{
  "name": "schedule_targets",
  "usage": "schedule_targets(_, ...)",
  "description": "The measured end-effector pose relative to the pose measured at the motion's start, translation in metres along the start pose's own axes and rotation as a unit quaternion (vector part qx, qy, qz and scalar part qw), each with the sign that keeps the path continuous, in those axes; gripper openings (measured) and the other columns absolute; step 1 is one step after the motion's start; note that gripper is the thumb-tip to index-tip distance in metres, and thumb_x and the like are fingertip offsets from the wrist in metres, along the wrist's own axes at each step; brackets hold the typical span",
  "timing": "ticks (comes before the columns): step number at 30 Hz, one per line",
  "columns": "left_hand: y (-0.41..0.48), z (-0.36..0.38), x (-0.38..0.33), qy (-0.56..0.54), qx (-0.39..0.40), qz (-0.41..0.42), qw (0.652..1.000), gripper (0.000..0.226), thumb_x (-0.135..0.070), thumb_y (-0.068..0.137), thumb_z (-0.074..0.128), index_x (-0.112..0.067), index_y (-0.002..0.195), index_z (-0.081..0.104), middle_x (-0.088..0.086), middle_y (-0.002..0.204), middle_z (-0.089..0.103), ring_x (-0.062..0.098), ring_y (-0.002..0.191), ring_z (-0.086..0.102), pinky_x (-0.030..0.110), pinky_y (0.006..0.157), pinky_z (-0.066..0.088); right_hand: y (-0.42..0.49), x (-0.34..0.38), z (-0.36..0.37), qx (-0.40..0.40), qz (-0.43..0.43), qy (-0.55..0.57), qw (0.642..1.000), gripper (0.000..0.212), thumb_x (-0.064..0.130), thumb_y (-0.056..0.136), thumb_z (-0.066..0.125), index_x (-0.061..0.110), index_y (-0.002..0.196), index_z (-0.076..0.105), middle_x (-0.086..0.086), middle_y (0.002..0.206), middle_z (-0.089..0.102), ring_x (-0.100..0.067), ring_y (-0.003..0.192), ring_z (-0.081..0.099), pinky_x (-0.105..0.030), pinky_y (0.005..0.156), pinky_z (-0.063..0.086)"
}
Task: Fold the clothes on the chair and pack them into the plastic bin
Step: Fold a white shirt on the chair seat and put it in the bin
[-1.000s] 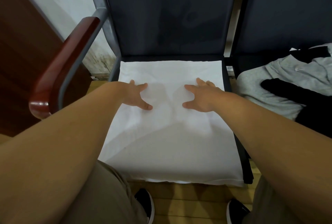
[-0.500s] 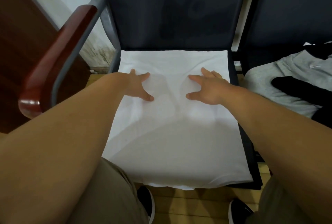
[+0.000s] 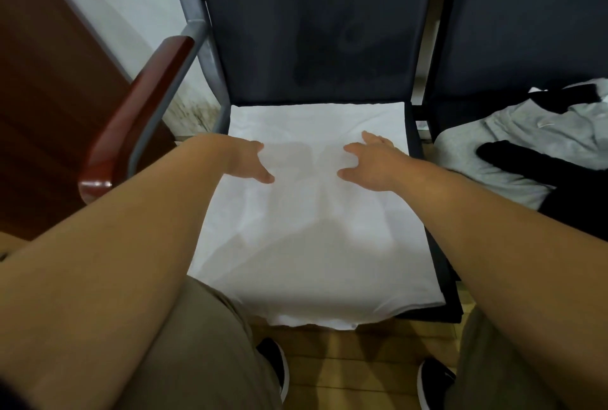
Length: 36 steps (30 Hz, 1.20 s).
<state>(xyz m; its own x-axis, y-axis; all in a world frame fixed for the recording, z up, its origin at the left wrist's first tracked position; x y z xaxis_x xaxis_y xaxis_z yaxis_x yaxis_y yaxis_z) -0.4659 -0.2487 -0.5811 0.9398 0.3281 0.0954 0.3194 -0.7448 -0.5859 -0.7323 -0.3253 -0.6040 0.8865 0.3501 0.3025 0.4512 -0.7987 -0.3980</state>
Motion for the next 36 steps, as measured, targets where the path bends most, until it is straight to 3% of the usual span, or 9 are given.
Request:
schedule_targets(4, -0.044, -0.003, -0.002, -0.045, -0.011, 0.010, 0.999, 0.099, -0.078, 0.088, 0.063, -0.034, 0.166, 0.023, -0.001, 0.172, 0.029, 0.031, 0.153, 0.037, 0.048, 0.122, 0.033, -0.033, 0.021, -0.008, -0.013, -0.031, 0.018, 0.999, 0.065, 0.056, 0.103, 0.056, 0.028, 0.161, 0.042, -0.005, 0.172, 0.022, -0.031, 0.157, 0.023, -0.046, 0.124, 0.034)
schedule_targets(7, -0.086, -0.002, -0.009, -0.077, -0.020, 0.034, 0.996, 0.088, -0.077, 0.090, 0.061, -0.034, 0.162, 0.035, -0.004, 0.168, 0.036, 0.029, 0.147, 0.044, 0.048, 0.122, 0.036, -0.068, 0.036, -0.016, -0.038, -0.060, 0.040, 0.997, 0.052, 0.050, 0.104, 0.057, 0.025, 0.150, 0.057, -0.003, 0.155, 0.049, -0.027, 0.139, 0.050, -0.042, 0.112, 0.046)
schedule_targets(13, -0.174, 0.014, -0.014, -0.196, -0.068, 0.082, 0.975, 0.056, -0.063, 0.097, 0.063, -0.031, 0.143, 0.060, -0.010, 0.124, 0.068, 0.014, 0.112, 0.067, 0.044, 0.108, 0.053, -0.142, 0.051, -0.039, -0.085, -0.074, 0.104, 0.988, 0.031, 0.040, 0.104, 0.054, 0.021, 0.118, 0.073, 0.001, 0.121, 0.069, -0.021, 0.107, 0.064, -0.036, 0.093, 0.055)
schedule_targets(17, -0.214, 0.056, -0.013, -0.302, -0.057, 0.090, 0.947, 0.036, -0.047, 0.102, 0.064, -0.024, 0.129, 0.068, -0.008, 0.118, 0.072, 0.011, 0.102, 0.073, 0.042, 0.097, 0.061, -0.164, 0.038, -0.030, -0.059, 0.006, 0.256, 0.965, 0.021, 0.030, 0.103, 0.060, 0.015, 0.105, 0.074, 0.001, 0.109, 0.076, -0.018, 0.098, 0.071, -0.037, 0.091, 0.059)
schedule_targets(19, -0.226, 0.080, -0.010, -0.368, -0.037, 0.073, 0.926, 0.028, -0.040, 0.105, 0.063, -0.020, 0.123, 0.071, -0.006, 0.117, 0.075, 0.012, 0.099, 0.076, 0.041, 0.093, 0.063, -0.181, 0.031, -0.008, -0.007, 0.070, 0.359, 0.931, 0.015, 0.025, 0.102, 0.065, 0.012, 0.106, 0.072, 0.000, 0.104, 0.078, -0.018, 0.095, 0.076, -0.040, 0.090, 0.063)
schedule_targets(22, -0.235, 0.118, -0.005, -0.479, -0.009, -0.008, 0.878, 0.023, -0.033, 0.105, 0.066, -0.014, 0.115, 0.072, -0.002, 0.106, 0.080, 0.015, 0.092, 0.079, 0.039, 0.089, 0.065, -0.210, 0.025, 0.024, 0.045, 0.106, 0.406, 0.906, 0.018, 0.022, 0.102, 0.064, 0.009, 0.106, 0.075, -0.007, 0.102, 0.079, -0.024, 0.094, 0.078, -0.042, 0.087, 0.064)
schedule_targets(27, -0.224, 0.204, 0.001, -0.585, 0.053, -0.108, 0.802, 0.029, -0.024, 0.103, 0.067, -0.001, 0.119, 0.070, 0.010, 0.103, 0.081, 0.025, 0.091, 0.080, 0.047, 0.091, 0.064, -0.232, 0.014, 0.093, 0.139, 0.145, 0.397, 0.895, 0.027, 0.029, 0.106, 0.058, 0.009, 0.112, 0.074, -0.009, 0.110, 0.077, -0.026, 0.098, 0.075, -0.043, 0.091, 0.063)
schedule_targets(32, -0.210, 0.244, 0.003, -0.639, 0.085, -0.157, 0.748, 0.044, -0.014, 0.107, 0.057, -0.001, 0.148, 0.046, 0.023, 0.133, 0.062, 0.035, 0.106, 0.070, 0.046, 0.091, 0.059, -0.248, -0.018, 0.173, 0.224, 0.203, 0.371, 0.878, 0.050, 0.040, 0.107, 0.057, 0.005, 0.143, 0.055, -0.011, 0.111, 0.076, -0.028, 0.099, 0.073, -0.040, 0.081, 0.062)
schedule_targets(36, -0.198, 0.256, 0.008, -0.658, 0.085, -0.189, 0.724, 0.038, -0.010, 0.104, 0.064, -0.006, 0.141, 0.054, 0.015, 0.114, 0.057, 0.035, 0.110, 0.063, 0.048, 0.101, 0.057, -0.254, -0.031, 0.198, 0.248, 0.198, 0.343, 0.884, 0.064, 0.047, 0.105, 0.061, 0.017, 0.157, 0.039, -0.015, 0.117, 0.073, -0.032, 0.100, 0.074, -0.042, 0.080, 0.063)
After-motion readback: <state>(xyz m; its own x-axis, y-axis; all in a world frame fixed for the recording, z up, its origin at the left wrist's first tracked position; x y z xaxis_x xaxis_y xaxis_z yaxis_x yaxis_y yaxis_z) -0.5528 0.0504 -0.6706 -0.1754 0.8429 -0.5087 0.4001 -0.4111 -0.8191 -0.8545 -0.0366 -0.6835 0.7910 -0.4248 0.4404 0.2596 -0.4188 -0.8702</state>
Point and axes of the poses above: each hand's wrist, its own y-axis towards the middle knuckle, its own z-axis out of the palm, x = y × z, the point moved 9 cm from there along y, towards the middle knuckle
